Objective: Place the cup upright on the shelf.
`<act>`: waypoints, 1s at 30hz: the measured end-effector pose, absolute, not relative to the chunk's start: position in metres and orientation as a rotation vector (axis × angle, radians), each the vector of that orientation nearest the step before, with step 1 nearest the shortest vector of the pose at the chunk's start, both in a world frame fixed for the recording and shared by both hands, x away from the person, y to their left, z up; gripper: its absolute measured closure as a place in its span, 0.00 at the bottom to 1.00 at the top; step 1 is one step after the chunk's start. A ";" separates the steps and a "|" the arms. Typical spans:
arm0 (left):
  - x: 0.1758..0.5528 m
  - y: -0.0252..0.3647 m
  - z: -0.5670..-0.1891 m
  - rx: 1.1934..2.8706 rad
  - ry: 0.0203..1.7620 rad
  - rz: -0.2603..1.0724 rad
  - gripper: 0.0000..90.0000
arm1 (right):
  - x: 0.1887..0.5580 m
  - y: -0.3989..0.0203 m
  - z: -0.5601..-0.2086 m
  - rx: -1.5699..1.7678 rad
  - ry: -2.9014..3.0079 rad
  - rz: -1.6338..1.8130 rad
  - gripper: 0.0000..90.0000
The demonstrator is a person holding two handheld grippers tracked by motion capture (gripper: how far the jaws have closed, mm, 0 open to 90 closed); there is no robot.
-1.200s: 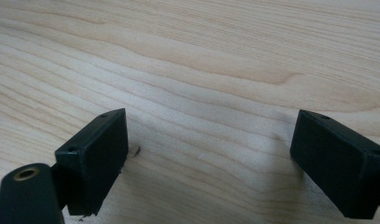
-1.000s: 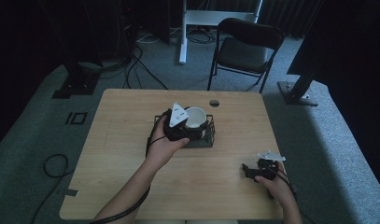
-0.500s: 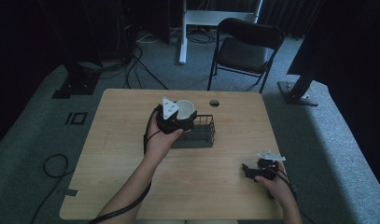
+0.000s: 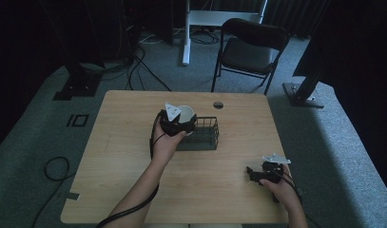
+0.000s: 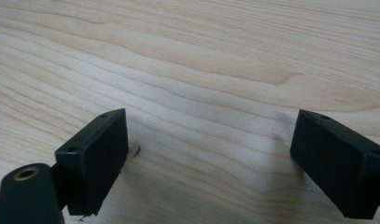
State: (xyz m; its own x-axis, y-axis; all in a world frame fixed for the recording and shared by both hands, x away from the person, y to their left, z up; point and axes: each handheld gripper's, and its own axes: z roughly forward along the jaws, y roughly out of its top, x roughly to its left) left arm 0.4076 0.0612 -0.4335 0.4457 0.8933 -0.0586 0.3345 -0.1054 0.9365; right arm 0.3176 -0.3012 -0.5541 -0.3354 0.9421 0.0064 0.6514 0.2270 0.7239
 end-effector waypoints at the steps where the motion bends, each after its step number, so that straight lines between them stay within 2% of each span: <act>1: 0.409 0.060 -0.436 1.669 1.071 0.676 0.23 | 0.318 -0.301 -0.554 1.464 2.070 0.892 0.12; 14: 0.426 0.046 -0.448 1.723 1.074 0.623 0.23 | 0.318 -0.301 -0.554 1.464 2.071 0.892 0.12; 30: 0.430 0.041 -0.462 1.788 1.062 0.620 0.22 | 0.318 -0.301 -0.554 1.465 2.071 0.893 0.12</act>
